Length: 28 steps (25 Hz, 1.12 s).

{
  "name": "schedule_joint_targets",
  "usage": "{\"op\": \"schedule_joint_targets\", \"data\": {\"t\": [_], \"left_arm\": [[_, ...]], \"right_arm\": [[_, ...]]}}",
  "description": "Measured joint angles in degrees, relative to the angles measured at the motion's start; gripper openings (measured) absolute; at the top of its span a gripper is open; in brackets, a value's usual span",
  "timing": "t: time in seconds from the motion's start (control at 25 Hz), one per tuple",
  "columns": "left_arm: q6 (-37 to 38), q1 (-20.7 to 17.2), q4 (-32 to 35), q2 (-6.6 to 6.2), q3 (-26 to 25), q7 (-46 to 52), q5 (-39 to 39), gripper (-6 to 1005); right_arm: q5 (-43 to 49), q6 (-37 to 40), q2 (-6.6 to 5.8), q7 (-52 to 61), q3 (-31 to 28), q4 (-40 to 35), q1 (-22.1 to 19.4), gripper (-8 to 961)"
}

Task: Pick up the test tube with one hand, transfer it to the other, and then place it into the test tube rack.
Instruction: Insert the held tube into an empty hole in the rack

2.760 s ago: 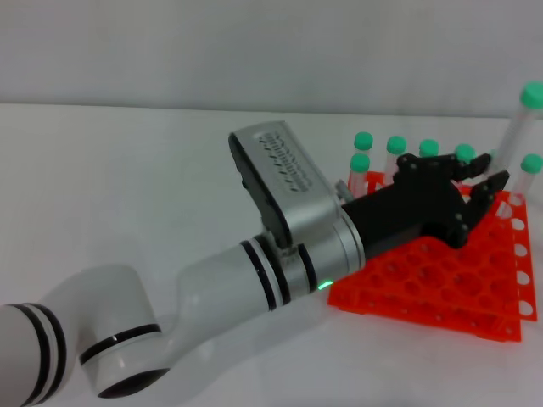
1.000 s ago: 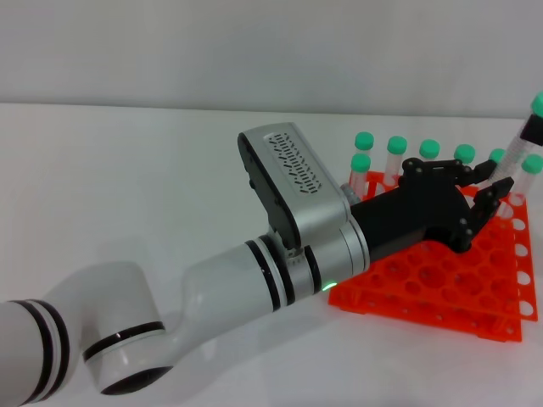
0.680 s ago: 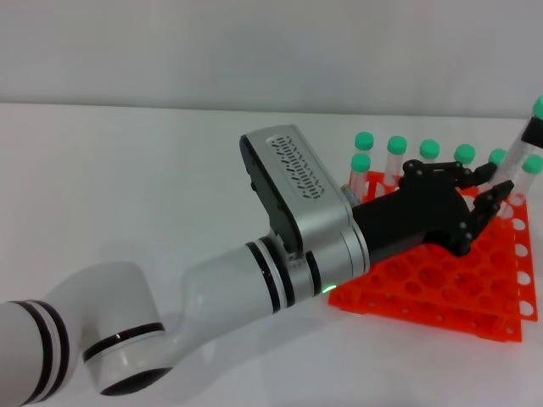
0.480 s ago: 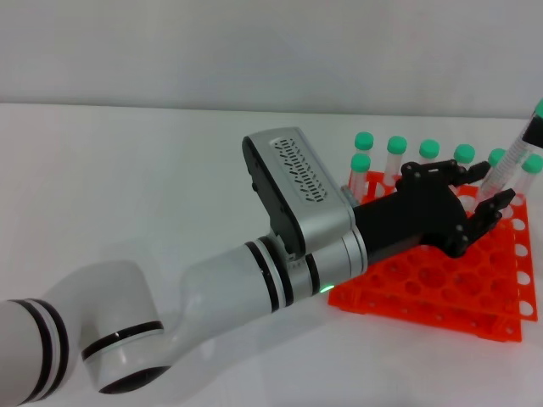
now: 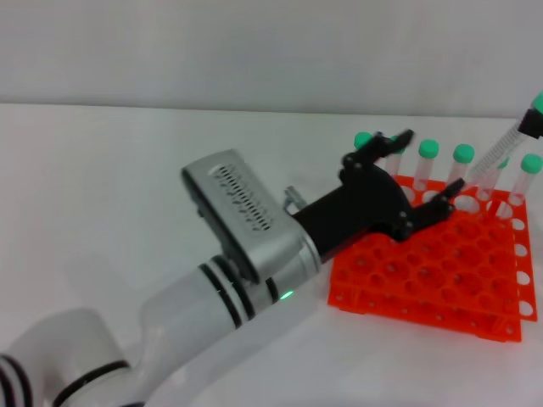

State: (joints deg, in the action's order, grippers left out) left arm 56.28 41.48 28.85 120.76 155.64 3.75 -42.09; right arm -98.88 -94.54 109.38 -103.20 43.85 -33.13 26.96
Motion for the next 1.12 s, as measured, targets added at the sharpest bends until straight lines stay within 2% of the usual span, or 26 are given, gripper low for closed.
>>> {"op": "schedule_joint_targets", "data": {"t": [0.2,0.4,0.6,0.8,1.12], "left_arm": [[3.66,-7.18,1.13,-0.31,-4.34,-3.91,-0.05,774],[10.47,-15.88,0.43,-0.51,-8.38,-5.11,-0.17,882],[18.36,-22.79,-1.68,-0.66,-10.31,-10.25,-3.04,884],[22.07,-25.48,-6.51,-0.71,-10.72,-9.64,-8.46,882],[22.01,-26.87,-9.43,-0.71,-10.73,-4.55,-15.2,882]], "right_arm": [[0.27,2.7,0.97,-0.85,0.13,-0.15,1.2,213],[0.6,5.68,2.66,-2.67,3.34,-0.23,3.82,222],[0.63,10.16,4.54,-5.13,6.93,-0.34,5.48,231],[0.63,17.75,5.75,-7.36,12.73,-0.43,7.07,239],[0.63,22.88,5.94,-8.09,15.54,0.04,8.08,253]]}}
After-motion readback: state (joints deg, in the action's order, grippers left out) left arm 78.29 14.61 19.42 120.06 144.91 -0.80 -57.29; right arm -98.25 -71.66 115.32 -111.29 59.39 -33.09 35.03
